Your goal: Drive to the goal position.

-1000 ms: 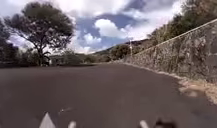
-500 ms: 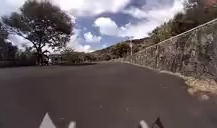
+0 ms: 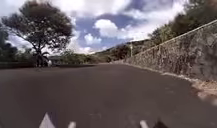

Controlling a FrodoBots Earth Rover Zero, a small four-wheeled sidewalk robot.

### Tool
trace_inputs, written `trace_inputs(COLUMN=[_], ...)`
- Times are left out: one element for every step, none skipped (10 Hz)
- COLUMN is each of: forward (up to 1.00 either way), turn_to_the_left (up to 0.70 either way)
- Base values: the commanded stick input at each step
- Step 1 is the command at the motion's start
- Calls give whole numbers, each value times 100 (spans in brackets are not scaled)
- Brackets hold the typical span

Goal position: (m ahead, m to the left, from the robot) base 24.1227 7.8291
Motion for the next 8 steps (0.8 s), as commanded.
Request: trace_inputs(forward=[50, 50, 50, 50, 50, 50, 50, 50], turn_to_the_left=[-3, 0, 0, 0, 0, 0, 0, 0])
